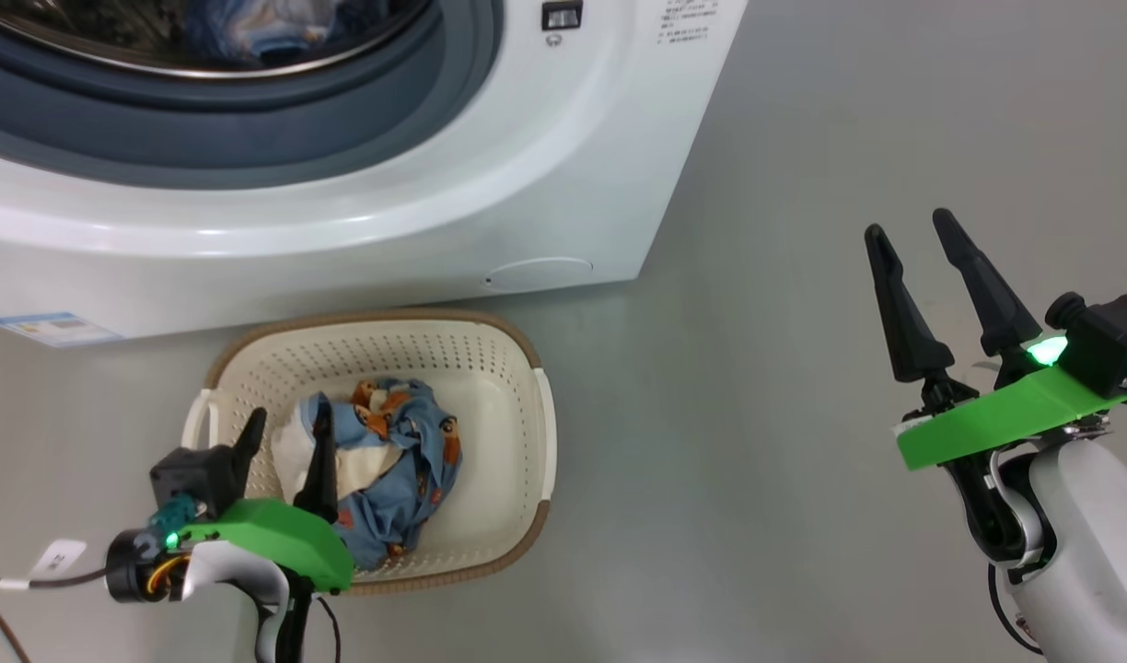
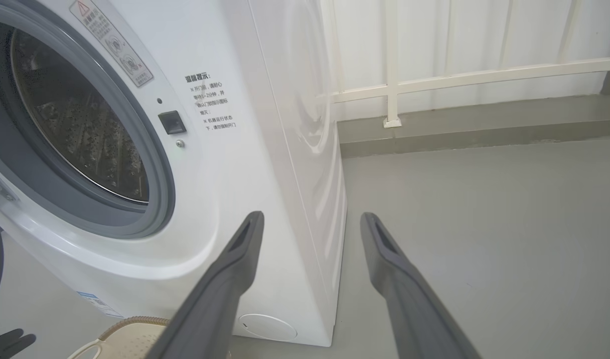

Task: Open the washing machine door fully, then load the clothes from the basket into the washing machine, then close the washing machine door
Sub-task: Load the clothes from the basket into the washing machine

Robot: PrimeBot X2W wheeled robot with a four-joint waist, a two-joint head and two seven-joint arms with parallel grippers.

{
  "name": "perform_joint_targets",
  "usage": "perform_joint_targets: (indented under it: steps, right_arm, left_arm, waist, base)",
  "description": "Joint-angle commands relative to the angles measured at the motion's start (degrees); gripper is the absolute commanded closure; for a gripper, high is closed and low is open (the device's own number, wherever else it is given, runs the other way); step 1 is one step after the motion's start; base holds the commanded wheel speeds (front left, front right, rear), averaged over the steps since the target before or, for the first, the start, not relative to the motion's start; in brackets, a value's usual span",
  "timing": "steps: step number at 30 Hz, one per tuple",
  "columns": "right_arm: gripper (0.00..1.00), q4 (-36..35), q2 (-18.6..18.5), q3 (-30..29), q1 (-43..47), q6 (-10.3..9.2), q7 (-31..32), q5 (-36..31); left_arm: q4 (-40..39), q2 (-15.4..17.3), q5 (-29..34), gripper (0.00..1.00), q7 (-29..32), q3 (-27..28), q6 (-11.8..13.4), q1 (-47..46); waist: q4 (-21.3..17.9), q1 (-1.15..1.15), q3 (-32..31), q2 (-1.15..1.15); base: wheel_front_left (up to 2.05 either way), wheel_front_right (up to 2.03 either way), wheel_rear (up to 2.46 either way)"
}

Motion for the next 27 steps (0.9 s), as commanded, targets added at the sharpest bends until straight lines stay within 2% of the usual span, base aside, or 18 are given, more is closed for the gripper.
perform_joint_targets:
  steps: [1,18,27]
  right_arm:
    - [0.0,-1.6,-0.4,0.7,-0.6,0.26,-0.4,0.0]
    - [0.0,-3.7,0.4,0.4,-4.9,0.26,-0.4,-0.4]
    - [0.0,-4.8,1.3,0.4,-7.4,0.26,-0.4,-0.5]
  left_arm:
    - [0.8,1.6,-0.4,0.0,0.0,1.0,-0.4,-1.6]
    - [20.6,3.4,-1.5,0.0,3.6,-4.0,-1.6,-13.6]
    - [27.9,5.1,-2.4,0.0,4.9,-4.2,-1.7,-19.9]
  waist:
    - [-0.5,-0.01,1.8,0.0]
    - [-3.9,-0.01,13.2,0.0]
    - [-6.0,-0.01,18.8,0.0]
  base:
    - [0.0,0.0,0.0]
    - [0.0,0.0,0.0]
    - [0.0,0.0,0.0]
